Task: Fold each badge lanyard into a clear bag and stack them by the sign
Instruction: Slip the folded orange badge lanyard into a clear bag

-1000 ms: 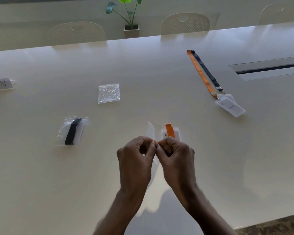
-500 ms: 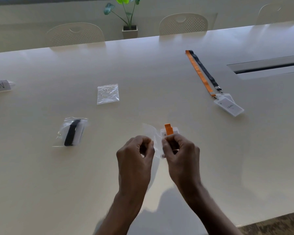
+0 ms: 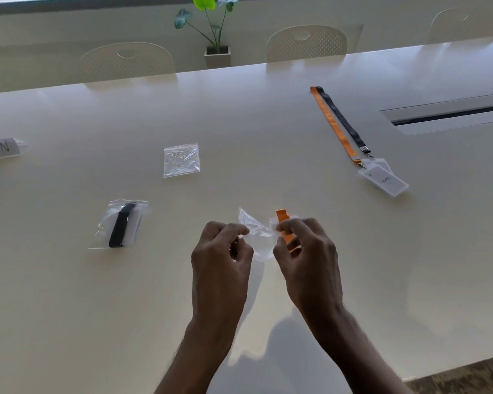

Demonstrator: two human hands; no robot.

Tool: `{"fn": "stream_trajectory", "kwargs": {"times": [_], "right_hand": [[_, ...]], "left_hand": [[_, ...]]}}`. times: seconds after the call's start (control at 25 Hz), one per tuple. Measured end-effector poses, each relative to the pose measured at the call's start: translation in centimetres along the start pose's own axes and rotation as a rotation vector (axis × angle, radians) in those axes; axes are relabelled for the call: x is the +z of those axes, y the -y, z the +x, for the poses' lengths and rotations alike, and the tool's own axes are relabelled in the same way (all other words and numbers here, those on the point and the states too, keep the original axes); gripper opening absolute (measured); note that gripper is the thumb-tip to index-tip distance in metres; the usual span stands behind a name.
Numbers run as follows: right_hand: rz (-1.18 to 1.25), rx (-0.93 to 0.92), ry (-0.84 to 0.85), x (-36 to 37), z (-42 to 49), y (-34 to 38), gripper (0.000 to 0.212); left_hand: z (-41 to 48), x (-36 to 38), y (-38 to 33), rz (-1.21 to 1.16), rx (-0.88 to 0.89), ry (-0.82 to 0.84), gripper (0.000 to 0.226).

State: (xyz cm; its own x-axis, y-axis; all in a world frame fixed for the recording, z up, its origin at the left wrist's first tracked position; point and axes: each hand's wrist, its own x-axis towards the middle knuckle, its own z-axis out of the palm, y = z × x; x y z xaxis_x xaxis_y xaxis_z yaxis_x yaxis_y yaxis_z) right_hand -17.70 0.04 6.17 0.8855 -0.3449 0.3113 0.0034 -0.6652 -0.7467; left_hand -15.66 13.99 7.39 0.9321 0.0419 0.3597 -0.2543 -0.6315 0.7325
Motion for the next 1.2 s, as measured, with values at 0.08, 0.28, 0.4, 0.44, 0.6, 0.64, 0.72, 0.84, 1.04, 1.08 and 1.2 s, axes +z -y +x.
{"fn": "stream_trajectory", "kwargs": {"times": [0.08, 0.28, 0.4, 0.44, 0.6, 0.64, 0.72, 0.84, 1.04, 1.08, 1.2], "right_hand": [[0.008, -0.038, 0.053, 0.1, -0.1, 0.2, 0.017], [-0.012, -0.055, 0.021, 0.4, 0.6, 0.2, 0.012], [0.023, -0.028, 0.016, 0.1, 1.3, -0.4, 0.012], [0.053, -0.019, 0.049, -0.1, 1.4, -0.5, 0.012], [0.172, 0.128, 0.082, -1.6, 2.4, -1.9, 0.020], [0.150, 0.158, 0.054, -2.1, 2.8, -2.6, 0.019], [0.050, 0.185, 0.034, -2.9, 3.7, -4.0, 0.015], [-0.108, 0.165, 0.113, -2.4, 5.0, -5.4, 0.020], [-0.317, 0.020, 0.335, -0.9, 8.6, -5.6, 0.046], [-0.362, -0.010, 0.413, -0.6, 9.5, -5.3, 0.054], [-0.500, -0.003, 0.600, 0.8, 12.0, -4.7, 0.072]], "left_hand": [[-0.1, 0.1, -0.2, -0.023, 0.011, 0.011, 0.020], [0.0, 0.0, -0.5, -0.022, 0.040, 0.036, 0.020], [0.3, -0.2, -0.2, 0.014, 0.035, 0.043, 0.022], [0.4, -0.3, -0.2, 0.017, 0.034, 0.043, 0.022], [1.0, -0.6, -0.4, 0.034, 0.042, 0.048, 0.022], [1.2, -0.7, -0.4, 0.044, 0.043, 0.042, 0.022], [1.8, -0.7, -0.3, 0.068, 0.048, 0.038, 0.022], [2.5, -0.5, -0.1, 0.114, 0.057, 0.061, 0.024], [3.2, -0.1, 0.1, 0.172, 0.055, 0.095, 0.024], [3.3, -0.1, 0.2, 0.177, 0.052, 0.095, 0.024], [3.6, 0.2, 0.6, 0.190, 0.047, 0.097, 0.023]]}}
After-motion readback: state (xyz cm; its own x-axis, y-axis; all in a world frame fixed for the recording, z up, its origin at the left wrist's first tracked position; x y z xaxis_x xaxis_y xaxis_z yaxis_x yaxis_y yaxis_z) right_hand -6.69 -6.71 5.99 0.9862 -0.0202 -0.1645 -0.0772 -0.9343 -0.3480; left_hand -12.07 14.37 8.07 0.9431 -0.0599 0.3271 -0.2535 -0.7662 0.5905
